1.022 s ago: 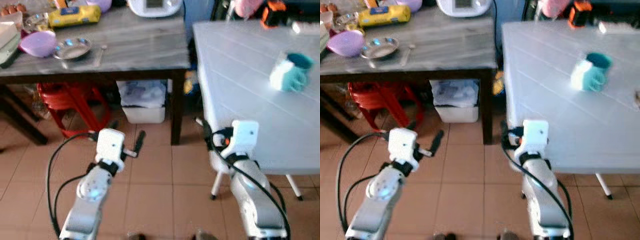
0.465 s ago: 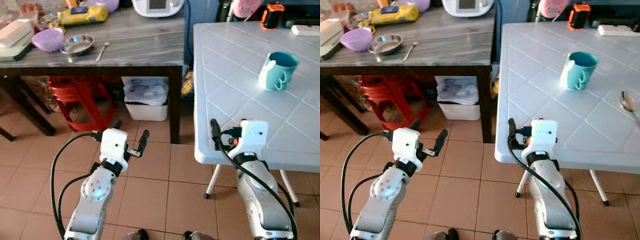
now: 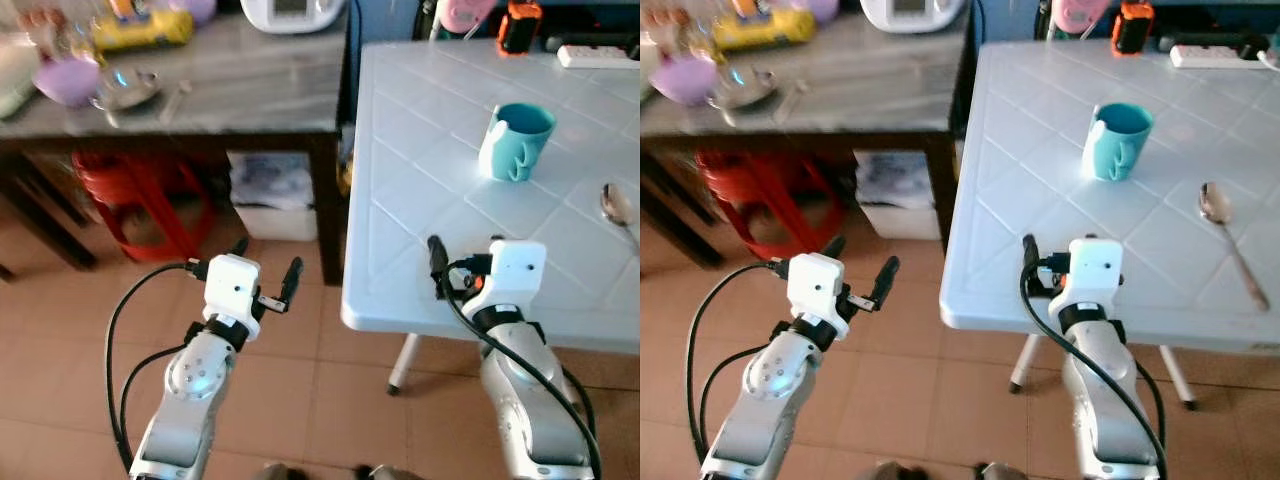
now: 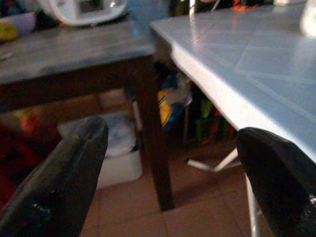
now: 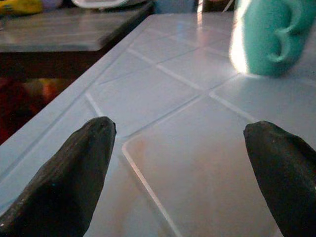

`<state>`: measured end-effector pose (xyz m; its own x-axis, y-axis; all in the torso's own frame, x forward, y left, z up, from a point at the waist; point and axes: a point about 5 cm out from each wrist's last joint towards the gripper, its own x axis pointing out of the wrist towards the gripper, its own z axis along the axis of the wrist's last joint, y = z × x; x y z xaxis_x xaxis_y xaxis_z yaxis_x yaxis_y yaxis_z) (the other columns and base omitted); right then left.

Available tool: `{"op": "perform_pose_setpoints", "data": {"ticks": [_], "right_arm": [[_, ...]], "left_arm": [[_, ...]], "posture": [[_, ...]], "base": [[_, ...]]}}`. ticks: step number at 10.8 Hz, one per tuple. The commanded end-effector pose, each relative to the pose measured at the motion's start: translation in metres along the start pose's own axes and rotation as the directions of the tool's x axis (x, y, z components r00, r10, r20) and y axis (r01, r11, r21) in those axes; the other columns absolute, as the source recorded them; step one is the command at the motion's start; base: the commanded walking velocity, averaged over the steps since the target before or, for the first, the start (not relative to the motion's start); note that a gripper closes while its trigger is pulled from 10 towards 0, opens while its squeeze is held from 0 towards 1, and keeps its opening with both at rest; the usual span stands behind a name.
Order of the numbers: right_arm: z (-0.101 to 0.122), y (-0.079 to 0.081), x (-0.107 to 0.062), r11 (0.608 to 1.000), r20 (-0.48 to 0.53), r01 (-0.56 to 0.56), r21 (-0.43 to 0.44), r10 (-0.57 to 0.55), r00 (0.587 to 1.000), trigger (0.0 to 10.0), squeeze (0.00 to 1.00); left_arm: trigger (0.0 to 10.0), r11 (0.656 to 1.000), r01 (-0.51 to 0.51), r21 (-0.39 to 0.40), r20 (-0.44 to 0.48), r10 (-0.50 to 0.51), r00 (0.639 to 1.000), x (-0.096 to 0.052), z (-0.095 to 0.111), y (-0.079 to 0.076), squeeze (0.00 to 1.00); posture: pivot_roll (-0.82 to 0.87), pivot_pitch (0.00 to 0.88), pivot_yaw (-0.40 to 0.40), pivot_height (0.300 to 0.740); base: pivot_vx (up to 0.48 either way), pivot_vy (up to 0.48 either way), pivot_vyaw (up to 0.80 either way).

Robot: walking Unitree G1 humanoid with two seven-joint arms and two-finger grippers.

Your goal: Setting the table

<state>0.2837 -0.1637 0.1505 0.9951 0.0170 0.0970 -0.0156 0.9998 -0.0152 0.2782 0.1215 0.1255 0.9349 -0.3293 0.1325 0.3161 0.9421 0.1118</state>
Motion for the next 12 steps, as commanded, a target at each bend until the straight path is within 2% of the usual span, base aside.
{"op": "perform_pose_setpoints", "data": {"ticks": [1, 3, 10, 12], "right_arm": [[0.0042, 0.003, -0.0028, 1.0, 0.026, -0.009, -0.005, 0.009, 1.0, 10.0, 0.0], [0.012, 0.0034, -0.0047, 1.0, 0.069, -0.015, -0.018, 0.017, 0.997, 10.0, 0.0], [0.0099, 0.0054, -0.0063, 0.999, 0.058, -0.02, -0.025, 0.021, 0.998, 10.0, 0.0], [0.0083, 0.0061, -0.0073, 1.0, 0.051, -0.021, -0.021, 0.022, 0.998, 10.0, 0.0]], "left_arm": [[10.0, 1.0, -0.017, -0.002, 0.002, 0.017, 1.0, -0.0028, 0.0023, 0.0037, 0.0], [10.0, 0.999, -0.036, -0.009, 0.016, 0.036, 0.999, -0.0025, 0.0079, 0.0058, 0.0], [10.0, 1.0, -0.027, -0.006, -0.005, 0.027, 1.0, -0.003, 0.0046, 0.0038, 0.0], [10.0, 0.999, -0.026, -0.026, -0.013, 0.026, 1.0, -0.003, 0.0032, 0.0026, 0.0]], "posture": [[-0.09, 0.19, 0.11, 0.74], [-0.1, 0.194, 0.114, 0.74], [-0.09, 0.206, 0.115, 0.74], [-0.09, 0.209, 0.117, 0.74]], "base": [[0.0, -0.48, 0.0], [0.0, -0.48, 0.0], [0.0, -0.48, 0.0], [0.0, -0.172, 0.0]]}}
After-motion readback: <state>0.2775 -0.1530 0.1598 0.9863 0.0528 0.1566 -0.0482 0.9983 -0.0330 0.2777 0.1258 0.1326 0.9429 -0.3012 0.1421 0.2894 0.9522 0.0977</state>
